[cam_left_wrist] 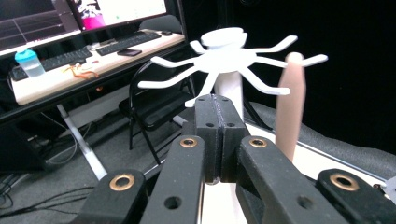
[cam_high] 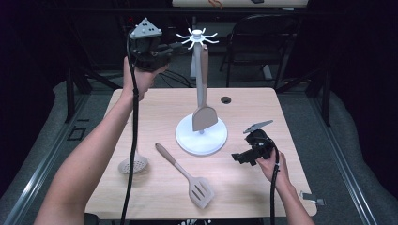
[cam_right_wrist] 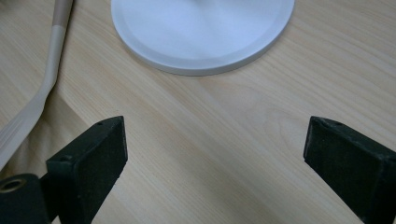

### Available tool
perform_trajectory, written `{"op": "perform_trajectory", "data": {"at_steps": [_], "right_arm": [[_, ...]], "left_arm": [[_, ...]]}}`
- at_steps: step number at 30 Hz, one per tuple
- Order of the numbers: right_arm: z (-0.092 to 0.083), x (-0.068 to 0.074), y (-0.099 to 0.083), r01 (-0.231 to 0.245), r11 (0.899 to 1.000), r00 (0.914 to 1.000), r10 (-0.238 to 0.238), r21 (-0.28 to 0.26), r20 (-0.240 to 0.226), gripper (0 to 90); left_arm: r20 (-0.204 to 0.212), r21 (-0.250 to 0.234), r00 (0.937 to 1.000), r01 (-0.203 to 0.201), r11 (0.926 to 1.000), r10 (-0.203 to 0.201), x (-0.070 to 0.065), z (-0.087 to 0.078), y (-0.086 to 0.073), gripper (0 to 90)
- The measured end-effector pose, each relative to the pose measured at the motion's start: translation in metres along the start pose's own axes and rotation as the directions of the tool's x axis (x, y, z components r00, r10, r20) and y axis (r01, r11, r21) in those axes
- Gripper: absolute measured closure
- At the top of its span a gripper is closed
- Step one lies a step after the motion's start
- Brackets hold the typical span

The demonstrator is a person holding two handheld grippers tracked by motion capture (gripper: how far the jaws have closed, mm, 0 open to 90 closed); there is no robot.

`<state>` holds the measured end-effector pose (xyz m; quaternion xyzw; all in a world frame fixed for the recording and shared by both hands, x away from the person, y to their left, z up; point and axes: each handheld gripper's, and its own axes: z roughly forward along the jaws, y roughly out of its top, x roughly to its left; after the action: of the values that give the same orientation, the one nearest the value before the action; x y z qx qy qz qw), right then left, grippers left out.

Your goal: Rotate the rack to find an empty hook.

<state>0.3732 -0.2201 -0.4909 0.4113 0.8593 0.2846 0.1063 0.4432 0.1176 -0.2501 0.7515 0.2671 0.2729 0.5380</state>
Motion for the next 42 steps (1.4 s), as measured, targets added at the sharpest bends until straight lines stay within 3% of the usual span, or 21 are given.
{"op": "perform_trajectory", "data": {"at_steps": [12,14,17,19,23,28,29,30,36,38,40,42], "right_arm": [[0.000,0.001,0.000,-0.002,1.000,1.0000,0.002,0.006,0.002,5.6],[0.002,0.001,-0.001,-0.017,1.000,0.9998,0.016,-0.022,-0.015,5.6],[0.000,0.000,0.000,-0.007,1.000,1.0000,0.007,0.001,-0.005,5.6],[0.002,0.002,0.000,-0.024,1.000,0.9996,0.024,-0.020,-0.016,5.6],[0.001,0.003,0.000,-0.018,1.000,0.9998,0.018,-0.009,-0.005,5.6],[0.000,0.001,0.001,0.001,1.000,0.9999,-0.001,0.014,0.012,5.6],[0.002,0.002,0.000,-0.012,1.000,0.9999,0.012,-0.002,0.000,5.6],[0.000,0.001,0.001,0.002,1.000,0.9999,-0.003,0.014,0.013,5.7],[0.002,0.002,-0.001,-0.020,1.000,0.9998,0.020,-0.018,-0.007,5.7],[0.002,0.002,-0.001,-0.022,1.000,0.9997,0.021,-0.020,-0.014,5.7],[0.000,0.001,0.000,-0.001,1.000,1.0000,0.001,0.005,0.008,5.7],[0.002,0.002,0.000,-0.013,1.000,0.9999,0.013,-0.009,-0.004,5.7]], "left_arm": [[-0.010,-0.010,0.9998,0.020,0.9998,-0.020,0.007,0.000,0.003,90.0],[0.000,-0.028,0.9995,0.031,0.9991,-0.031,0.006,-0.005,0.002,90.0],[0.029,-0.062,0.9992,0.031,0.9976,-0.029,-0.001,-0.015,0.002,90.0],[0.038,-0.071,0.9993,0.011,0.9974,-0.009,-0.006,-0.020,0.003,90.0],[0.067,-0.094,0.9977,0.006,0.9956,0.001,-0.015,-0.024,0.006,90.0],[0.087,-0.078,0.9957,-0.027,0.9966,0.034,-0.023,-0.020,0.009,90.0],[0.084,-0.070,0.9955,-0.036,0.9969,0.042,-0.024,-0.018,0.009,90.0],[0.081,-0.065,0.9957,-0.039,0.9971,0.044,-0.024,-0.016,0.009,90.0],[0.068,-0.047,0.9972,-0.029,0.9985,0.032,-0.020,-0.009,0.008,90.0],[0.061,-0.043,0.9974,-0.035,0.9985,0.037,-0.020,-0.009,0.007,90.0],[0.057,-0.039,0.9977,-0.036,0.9986,0.038,-0.019,-0.008,0.007,90.0],[0.053,-0.035,0.9978,-0.037,0.9987,0.039,-0.018,-0.008,0.007,90.0]]}}
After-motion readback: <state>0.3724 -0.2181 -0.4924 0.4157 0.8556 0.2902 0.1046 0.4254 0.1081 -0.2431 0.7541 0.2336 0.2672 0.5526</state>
